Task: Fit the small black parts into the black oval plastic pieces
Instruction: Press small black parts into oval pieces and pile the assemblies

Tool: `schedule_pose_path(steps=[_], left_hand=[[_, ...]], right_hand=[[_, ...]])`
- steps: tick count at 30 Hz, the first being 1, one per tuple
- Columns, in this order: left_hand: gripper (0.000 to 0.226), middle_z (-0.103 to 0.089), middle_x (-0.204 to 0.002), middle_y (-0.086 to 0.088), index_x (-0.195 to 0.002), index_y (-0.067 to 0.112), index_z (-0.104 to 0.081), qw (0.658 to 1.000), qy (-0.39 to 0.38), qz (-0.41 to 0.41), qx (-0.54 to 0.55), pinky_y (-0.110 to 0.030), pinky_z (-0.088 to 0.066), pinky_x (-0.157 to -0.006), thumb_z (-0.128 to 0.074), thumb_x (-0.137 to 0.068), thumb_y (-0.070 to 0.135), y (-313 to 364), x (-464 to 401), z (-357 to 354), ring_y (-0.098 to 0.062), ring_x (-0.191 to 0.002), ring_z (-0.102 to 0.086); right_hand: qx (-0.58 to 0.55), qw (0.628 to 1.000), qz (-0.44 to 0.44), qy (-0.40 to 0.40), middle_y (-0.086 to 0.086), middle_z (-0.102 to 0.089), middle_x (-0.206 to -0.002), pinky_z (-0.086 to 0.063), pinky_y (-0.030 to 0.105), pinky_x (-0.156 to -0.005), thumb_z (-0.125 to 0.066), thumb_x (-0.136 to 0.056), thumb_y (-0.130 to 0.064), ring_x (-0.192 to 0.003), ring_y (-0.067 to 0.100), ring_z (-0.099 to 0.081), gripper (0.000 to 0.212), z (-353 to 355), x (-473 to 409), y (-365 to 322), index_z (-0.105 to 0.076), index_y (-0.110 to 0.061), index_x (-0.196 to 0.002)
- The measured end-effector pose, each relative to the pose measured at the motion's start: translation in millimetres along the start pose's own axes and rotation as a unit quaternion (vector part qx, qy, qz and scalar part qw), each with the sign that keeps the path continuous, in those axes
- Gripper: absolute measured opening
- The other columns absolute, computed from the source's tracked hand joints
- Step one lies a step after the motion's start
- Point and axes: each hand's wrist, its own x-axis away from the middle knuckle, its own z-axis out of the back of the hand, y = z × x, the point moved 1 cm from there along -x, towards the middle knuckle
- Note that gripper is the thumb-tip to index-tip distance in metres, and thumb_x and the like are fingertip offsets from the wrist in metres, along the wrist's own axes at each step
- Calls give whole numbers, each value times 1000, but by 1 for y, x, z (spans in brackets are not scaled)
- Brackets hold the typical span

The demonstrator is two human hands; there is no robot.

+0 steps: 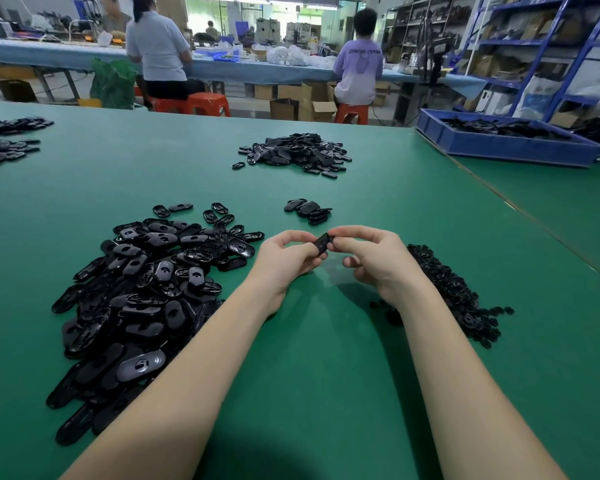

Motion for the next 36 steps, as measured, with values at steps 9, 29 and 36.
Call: schedule_pose_path(steps=[9, 29, 36], left_hand=[[14, -68, -95, -18, -100, 8, -66, 1000, 7, -14, 26, -27, -61, -75, -61, -94, -3, 0, 0, 3, -25, -87, -69], [21, -76, -93, -18, -107, 6, -69, 998, -41, -1, 49, -26, -60, -83, -58, -94, -7, 2, 0, 6, -22, -83, -74], [21, -75, -102, -19, -105, 8, -69, 998, -49, -7, 49, -26, -60, -85, -59, -94, -7, 3, 2, 6, -22, -91, -74]], right_hand=[[-44, 997, -50, -29, 3, -79, -87, -43, 15, -42, -71, -92, -10, -52, 9, -64, 9, -2, 5, -1, -65, -17, -94], [-21, 999, -23, 10, 0, -79, -82, -41, 14, -41, -75, -89, -11, -50, 8, -64, 7, -1, 4, 2, -73, -18, -87], [23, 999, -13, 28, -6, -72, -72, -38, 14, -40, -78, -88, -13, -45, 3, -58, 9, -2, 2, 4, -75, -19, -82]])
